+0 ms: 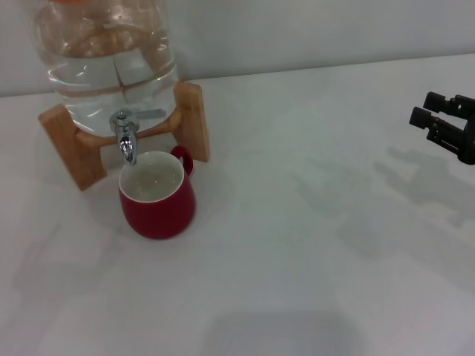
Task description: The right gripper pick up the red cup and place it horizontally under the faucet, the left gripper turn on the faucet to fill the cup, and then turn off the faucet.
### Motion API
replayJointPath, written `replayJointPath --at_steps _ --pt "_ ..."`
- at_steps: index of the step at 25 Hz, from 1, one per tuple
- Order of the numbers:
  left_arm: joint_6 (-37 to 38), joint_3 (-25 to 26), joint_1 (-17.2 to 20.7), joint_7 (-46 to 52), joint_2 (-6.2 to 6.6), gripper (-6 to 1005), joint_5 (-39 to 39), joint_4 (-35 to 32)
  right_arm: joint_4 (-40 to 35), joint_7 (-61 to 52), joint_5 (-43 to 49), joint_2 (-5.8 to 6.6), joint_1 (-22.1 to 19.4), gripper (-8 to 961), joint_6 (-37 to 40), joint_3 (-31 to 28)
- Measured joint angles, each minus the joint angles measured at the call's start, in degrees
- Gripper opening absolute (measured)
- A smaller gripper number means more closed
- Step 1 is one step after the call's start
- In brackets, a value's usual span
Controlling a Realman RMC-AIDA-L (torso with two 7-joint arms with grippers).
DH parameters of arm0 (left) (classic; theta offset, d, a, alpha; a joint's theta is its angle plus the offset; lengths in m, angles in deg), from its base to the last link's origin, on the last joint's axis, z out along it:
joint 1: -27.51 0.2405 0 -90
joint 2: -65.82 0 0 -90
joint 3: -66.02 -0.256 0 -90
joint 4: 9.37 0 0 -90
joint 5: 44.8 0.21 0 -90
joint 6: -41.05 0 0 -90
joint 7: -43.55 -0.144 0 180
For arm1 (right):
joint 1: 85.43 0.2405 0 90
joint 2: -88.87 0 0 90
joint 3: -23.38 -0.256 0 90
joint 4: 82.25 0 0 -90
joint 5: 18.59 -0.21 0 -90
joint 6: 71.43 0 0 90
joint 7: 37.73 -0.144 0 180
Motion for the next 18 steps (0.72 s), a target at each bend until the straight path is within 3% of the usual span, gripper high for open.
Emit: replayJointPath --at_steps 18 --pt "-0.05 0.06 0.06 0.15 0.00 876 0.35 0.13 -1.31 -1.81 -2.07 -0.05 -0.31 402 -0.90 -1.51"
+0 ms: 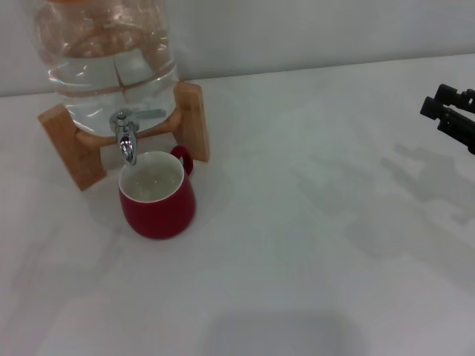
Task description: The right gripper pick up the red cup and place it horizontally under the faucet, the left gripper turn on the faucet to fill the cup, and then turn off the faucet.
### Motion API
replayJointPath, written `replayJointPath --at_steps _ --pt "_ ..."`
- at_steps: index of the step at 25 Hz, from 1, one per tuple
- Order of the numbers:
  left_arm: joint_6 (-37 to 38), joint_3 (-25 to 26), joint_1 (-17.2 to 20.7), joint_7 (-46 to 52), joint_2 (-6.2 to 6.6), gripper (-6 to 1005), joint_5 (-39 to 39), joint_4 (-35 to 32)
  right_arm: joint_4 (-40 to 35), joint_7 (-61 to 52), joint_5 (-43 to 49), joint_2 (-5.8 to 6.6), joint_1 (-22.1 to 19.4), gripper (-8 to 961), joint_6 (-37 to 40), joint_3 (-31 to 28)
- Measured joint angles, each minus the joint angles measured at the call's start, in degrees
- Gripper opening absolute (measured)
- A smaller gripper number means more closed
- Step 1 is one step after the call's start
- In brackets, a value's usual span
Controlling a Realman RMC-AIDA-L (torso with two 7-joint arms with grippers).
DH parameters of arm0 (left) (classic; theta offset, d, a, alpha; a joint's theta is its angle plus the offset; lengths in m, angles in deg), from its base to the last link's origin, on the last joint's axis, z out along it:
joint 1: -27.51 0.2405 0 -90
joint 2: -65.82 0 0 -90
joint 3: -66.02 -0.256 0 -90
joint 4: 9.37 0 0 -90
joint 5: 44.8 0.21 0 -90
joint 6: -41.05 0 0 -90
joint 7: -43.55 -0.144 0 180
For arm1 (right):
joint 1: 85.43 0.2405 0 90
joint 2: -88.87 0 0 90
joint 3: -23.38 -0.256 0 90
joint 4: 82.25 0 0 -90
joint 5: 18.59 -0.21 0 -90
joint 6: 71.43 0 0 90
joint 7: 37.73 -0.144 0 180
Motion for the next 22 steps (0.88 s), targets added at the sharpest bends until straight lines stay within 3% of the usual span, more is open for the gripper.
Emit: replayJointPath --at_steps 22 --pt "-0.61 0.00 -0.16 0.14 0.01 876 0.61 -0.07 -0.07 0.06 -0.06 -0.03 0.00 402 -0.66 -0.07"
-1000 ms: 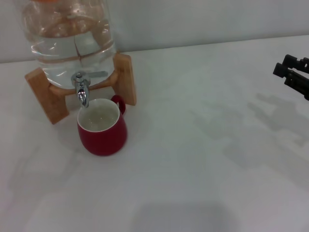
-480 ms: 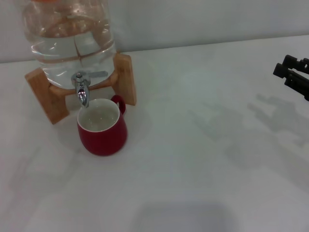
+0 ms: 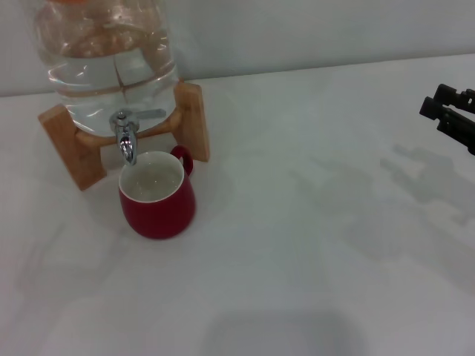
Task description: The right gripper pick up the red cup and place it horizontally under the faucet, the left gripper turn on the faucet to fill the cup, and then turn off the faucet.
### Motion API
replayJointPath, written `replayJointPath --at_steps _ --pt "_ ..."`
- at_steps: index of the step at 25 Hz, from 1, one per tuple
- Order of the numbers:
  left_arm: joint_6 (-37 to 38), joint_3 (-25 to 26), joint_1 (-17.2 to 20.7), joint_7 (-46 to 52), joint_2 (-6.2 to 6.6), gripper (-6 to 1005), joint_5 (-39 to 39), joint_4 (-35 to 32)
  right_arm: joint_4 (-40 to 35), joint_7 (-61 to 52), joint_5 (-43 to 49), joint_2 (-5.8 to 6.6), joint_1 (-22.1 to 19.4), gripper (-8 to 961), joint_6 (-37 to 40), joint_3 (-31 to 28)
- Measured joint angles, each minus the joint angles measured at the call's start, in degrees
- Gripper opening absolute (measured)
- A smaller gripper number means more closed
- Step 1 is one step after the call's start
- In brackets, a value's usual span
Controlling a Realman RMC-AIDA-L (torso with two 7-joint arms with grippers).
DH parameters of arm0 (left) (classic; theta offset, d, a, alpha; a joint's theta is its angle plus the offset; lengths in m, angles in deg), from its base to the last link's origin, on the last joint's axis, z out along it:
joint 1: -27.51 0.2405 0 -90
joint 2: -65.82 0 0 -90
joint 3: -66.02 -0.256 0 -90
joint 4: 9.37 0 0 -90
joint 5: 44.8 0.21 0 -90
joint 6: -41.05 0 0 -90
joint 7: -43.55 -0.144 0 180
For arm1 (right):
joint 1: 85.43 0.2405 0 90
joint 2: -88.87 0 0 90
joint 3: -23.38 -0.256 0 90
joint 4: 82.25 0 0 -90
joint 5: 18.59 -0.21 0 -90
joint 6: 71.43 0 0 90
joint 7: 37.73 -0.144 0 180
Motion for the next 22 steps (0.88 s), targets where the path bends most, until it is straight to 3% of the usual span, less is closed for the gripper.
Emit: replayJointPath --at_steps 22 --pt "-0.02 0.00 0.10 0.08 0.08 876 0.14 -0.02 0.18 -0.30 0.00 0.09 0.00 402 -0.06 0.00"
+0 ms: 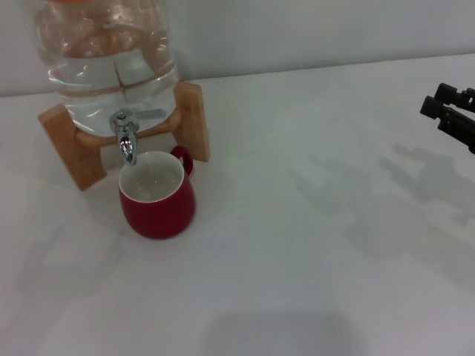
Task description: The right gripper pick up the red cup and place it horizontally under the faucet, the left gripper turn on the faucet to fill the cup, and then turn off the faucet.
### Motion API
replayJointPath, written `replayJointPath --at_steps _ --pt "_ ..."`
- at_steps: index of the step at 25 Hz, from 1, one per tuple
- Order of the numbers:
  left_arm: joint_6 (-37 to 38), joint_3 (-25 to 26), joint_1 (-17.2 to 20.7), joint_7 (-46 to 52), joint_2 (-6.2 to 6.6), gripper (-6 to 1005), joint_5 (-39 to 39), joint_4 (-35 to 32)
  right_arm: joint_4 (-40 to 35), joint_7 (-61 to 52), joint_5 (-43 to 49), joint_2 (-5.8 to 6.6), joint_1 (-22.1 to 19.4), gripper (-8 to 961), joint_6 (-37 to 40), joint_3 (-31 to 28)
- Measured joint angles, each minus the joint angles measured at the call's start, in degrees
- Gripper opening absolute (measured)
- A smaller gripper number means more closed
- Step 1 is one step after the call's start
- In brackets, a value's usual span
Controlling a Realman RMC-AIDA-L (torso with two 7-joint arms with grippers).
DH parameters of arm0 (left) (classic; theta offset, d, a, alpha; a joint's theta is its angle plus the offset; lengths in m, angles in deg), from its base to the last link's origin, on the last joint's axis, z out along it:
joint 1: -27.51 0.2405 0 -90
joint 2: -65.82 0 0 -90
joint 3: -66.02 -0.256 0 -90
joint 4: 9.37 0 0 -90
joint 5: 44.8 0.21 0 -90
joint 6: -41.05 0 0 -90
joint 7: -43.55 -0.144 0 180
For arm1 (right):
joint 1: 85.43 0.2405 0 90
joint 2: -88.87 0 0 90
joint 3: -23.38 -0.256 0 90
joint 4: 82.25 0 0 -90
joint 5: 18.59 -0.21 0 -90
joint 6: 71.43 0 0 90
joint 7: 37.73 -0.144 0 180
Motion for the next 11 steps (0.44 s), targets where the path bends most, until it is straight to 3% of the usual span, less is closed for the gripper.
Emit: replayJointPath --at_steps 11 --pt "0.21 0.00 -0.10 0.01 0.00 876 -0.01 0.00 -0.04 0.22 0.00 0.00 0.00 402 0.04 0.00"
